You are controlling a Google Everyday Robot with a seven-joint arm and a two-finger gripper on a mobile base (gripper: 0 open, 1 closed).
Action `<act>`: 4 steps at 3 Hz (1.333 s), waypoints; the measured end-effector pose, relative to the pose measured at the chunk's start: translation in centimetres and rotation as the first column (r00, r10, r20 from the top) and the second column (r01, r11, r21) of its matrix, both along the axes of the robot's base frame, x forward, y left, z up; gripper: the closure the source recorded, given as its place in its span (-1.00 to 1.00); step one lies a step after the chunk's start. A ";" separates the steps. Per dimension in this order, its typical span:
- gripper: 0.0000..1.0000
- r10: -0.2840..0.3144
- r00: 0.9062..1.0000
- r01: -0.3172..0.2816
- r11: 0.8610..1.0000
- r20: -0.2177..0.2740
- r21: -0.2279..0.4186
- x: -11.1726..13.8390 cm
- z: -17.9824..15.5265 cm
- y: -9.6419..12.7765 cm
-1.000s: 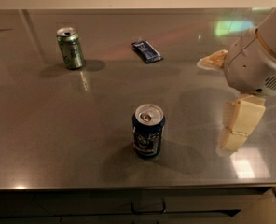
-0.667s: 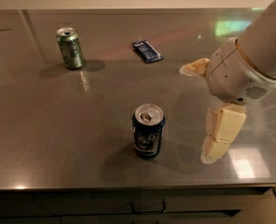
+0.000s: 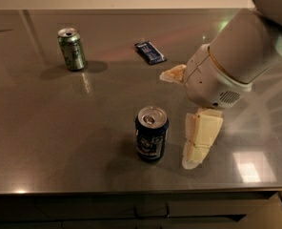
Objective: Move pepsi can near rxbar blueberry
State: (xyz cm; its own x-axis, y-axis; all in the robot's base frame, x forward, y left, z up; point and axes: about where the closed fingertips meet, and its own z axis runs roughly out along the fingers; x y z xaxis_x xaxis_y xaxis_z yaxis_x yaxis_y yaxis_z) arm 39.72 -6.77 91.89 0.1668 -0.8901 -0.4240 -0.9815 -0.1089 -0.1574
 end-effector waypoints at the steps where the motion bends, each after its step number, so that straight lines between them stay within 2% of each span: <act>1: -1.00 0.022 0.999 -0.022 1.000 -0.025 0.004 -0.1 -0.7 1.4; 3: -0.94 0.053 0.997 -0.053 0.999 -0.059 0.001 0.0 -2.1 3.0; 4: -0.59 0.057 0.996 -0.056 0.998 -0.068 0.004 0.2 -2.3 3.4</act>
Offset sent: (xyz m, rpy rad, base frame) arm 0.0025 0.0331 -0.0287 -0.0021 0.0810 0.0597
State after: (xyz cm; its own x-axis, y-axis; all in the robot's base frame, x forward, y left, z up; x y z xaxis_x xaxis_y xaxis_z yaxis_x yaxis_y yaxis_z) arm 39.89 -3.42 89.59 0.1877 -0.8794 -0.4375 -0.9822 -0.1643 -0.0911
